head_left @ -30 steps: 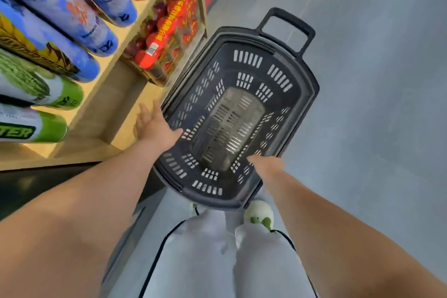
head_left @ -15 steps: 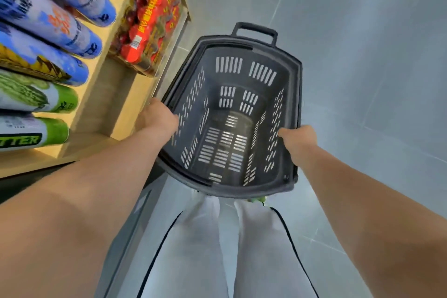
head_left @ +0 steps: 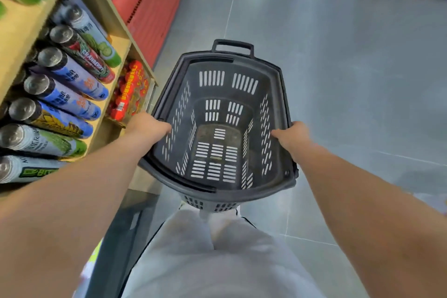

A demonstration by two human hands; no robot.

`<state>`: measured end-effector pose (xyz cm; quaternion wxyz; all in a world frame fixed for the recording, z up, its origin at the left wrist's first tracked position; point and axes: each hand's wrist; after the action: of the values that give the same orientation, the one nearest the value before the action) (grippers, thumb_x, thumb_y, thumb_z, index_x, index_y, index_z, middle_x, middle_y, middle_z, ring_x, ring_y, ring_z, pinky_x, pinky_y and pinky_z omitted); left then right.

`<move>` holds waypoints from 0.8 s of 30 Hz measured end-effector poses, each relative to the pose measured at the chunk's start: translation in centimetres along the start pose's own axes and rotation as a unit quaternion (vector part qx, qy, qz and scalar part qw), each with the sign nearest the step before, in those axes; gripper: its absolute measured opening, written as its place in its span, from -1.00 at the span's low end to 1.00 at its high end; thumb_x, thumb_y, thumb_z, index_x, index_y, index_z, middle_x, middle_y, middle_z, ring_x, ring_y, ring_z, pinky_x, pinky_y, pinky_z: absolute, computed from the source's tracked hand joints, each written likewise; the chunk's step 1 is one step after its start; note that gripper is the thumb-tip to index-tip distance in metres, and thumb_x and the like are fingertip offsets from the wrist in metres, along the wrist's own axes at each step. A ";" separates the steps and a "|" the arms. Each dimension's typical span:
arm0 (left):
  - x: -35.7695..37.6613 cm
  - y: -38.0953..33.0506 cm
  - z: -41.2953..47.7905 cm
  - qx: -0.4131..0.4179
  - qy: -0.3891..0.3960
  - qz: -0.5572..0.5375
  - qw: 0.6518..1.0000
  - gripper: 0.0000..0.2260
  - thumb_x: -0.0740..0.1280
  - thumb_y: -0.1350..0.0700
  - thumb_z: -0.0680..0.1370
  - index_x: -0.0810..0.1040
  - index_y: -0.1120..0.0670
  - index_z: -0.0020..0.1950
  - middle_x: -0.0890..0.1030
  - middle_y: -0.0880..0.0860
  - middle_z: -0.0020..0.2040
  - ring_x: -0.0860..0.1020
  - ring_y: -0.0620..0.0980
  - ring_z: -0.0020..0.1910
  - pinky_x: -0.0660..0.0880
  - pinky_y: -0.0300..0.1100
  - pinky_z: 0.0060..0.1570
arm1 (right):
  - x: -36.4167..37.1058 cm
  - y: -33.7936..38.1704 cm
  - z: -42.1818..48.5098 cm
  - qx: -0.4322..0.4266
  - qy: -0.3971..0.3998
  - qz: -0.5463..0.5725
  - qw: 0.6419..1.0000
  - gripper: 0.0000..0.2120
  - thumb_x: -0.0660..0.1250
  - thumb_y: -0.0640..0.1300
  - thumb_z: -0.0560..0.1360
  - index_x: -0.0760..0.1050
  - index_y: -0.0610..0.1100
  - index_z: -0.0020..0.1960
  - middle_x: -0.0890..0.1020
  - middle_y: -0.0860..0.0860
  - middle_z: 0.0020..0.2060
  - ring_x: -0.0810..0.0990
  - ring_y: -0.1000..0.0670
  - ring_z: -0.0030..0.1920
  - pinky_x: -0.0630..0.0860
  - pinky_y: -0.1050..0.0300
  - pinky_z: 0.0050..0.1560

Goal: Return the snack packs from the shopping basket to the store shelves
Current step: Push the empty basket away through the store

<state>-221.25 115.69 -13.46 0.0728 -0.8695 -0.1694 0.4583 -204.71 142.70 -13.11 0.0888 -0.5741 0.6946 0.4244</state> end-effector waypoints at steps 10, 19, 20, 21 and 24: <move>0.4 -8.2 -7.4 0.216 0.017 0.006 0.976 -0.78 0.42 0.07 0.35 0.46 0.17 -0.18 0.41 0.02 -0.40 0.40 0.01 -0.40 0.22 -0.20 -0.51 | -5.5 -9.1 -11.2 0.052 -0.250 0.147 0.956 -0.76 0.45 -0.08 0.38 0.47 -0.20 -0.12 0.51 -0.04 -0.38 0.48 -0.02 -0.41 0.36 0.16 -0.39; 8.1 -11.3 -19.4 0.394 0.129 0.052 0.908 -0.73 0.34 0.00 0.22 0.55 0.05 -0.13 0.61 0.06 -0.23 0.58 0.15 -0.24 0.59 -0.03 -0.18 | -7.5 -23.5 -24.5 0.166 -0.419 0.254 0.856 -0.73 0.41 -0.10 0.39 0.47 -0.19 0.01 0.52 -0.07 -0.19 0.43 0.04 -0.37 0.30 0.20 -0.43; 9.1 -11.4 -21.0 0.412 0.142 0.054 0.898 -0.79 0.34 0.02 0.23 0.54 0.04 -0.18 0.60 0.04 -0.27 0.57 0.14 -0.26 0.58 -0.06 -0.23 | -7.7 -25.0 -26.0 0.178 -0.430 0.267 0.844 -0.70 0.42 -0.10 0.39 0.47 -0.22 0.03 0.52 -0.08 -0.17 0.47 -0.03 -0.30 0.34 0.17 -0.34; 10.0 -11.3 -22.9 0.430 0.157 0.061 0.887 -0.82 0.34 0.04 0.23 0.53 0.03 -0.20 0.59 0.03 -0.27 0.57 0.13 -0.27 0.58 -0.07 -0.24 | -7.7 -26.7 -27.6 0.195 -0.442 0.278 0.830 -0.68 0.41 -0.11 0.39 0.47 -0.24 0.07 0.52 -0.09 -0.15 0.50 -0.09 -0.22 0.36 0.15 -0.25; 14.1 -10.2 -30.0 0.476 0.198 0.099 0.851 -0.77 0.34 0.06 0.23 0.54 0.05 -0.13 0.61 0.05 -0.19 0.59 0.14 -0.20 0.60 0.01 -0.13 | -7.0 -33.2 -33.6 0.241 -0.474 0.322 0.784 -0.65 0.40 -0.11 0.41 0.44 -0.24 0.12 0.55 -0.12 -0.07 0.53 -0.16 -0.11 0.41 0.08 -0.18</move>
<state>-191.55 131.15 -4.44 0.4636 -0.8130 0.1744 0.3061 -161.19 125.21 -4.09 0.4002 -0.0039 0.7892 0.4658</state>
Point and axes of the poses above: each hand's wrist, its own z-axis towards the middle knuckle, its own x-axis out of the palm, y = z × x
